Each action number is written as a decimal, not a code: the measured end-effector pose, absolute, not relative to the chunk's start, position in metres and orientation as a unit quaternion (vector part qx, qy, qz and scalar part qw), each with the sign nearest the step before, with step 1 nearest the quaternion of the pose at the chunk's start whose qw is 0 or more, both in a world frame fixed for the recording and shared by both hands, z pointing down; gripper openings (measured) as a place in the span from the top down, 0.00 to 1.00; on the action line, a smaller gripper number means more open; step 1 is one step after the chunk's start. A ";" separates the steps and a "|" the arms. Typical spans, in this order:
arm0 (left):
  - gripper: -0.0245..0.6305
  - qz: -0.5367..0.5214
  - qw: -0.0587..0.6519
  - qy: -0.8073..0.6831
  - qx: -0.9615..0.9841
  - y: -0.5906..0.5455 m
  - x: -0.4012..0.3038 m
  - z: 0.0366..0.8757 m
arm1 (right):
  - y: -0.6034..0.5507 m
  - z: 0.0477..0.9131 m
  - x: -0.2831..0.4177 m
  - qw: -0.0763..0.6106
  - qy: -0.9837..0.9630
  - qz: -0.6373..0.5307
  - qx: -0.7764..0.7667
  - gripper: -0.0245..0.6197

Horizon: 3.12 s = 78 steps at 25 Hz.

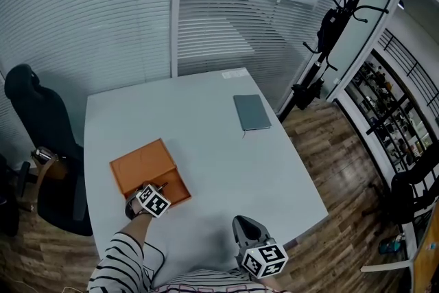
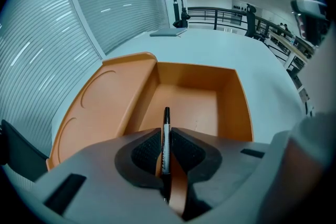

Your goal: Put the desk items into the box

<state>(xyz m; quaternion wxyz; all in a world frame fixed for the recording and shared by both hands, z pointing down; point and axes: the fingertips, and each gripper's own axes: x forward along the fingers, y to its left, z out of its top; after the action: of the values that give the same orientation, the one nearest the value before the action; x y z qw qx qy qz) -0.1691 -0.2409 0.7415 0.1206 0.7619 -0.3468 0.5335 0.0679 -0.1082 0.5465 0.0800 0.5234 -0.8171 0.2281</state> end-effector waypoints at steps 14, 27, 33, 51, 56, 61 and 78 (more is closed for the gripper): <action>0.86 0.502 0.100 -0.358 0.781 -0.240 -0.165 0.721 | -0.101 0.542 0.066 0.074 -0.819 0.221 0.525 0.92; 0.86 0.382 0.064 -0.408 0.827 -0.228 -0.155 0.642 | -0.077 0.533 0.052 0.067 -0.824 0.209 0.522 0.92; 0.88 0.323 0.036 -0.413 0.851 -0.199 -0.153 0.601 | -0.060 0.531 0.035 0.067 -0.830 0.202 0.515 0.92; 0.93 0.179 0.045 -0.442 0.878 -0.075 -0.196 0.542 | -0.018 0.536 -0.031 0.076 -0.836 0.187 0.510 0.92; 0.93 0.165 0.048 -0.448 0.877 -0.048 -0.211 0.539 | -0.009 0.546 -0.044 0.087 -0.840 0.186 0.502 0.92; 0.93 0.150 0.062 -0.459 0.874 -0.016 -0.225 0.539 | -0.001 0.549 -0.060 0.085 -0.846 0.185 0.492 0.92; 0.93 0.116 0.073 -0.527 0.839 0.040 -0.263 0.540 | 0.010 0.553 -0.099 0.117 -0.879 0.149 0.438 0.92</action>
<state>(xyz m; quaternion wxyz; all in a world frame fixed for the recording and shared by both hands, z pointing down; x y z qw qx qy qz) -0.2635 0.0404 0.5399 0.0729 0.8389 -0.5267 0.1164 -0.0991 0.0099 0.5535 0.1174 0.4382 -0.8786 0.1491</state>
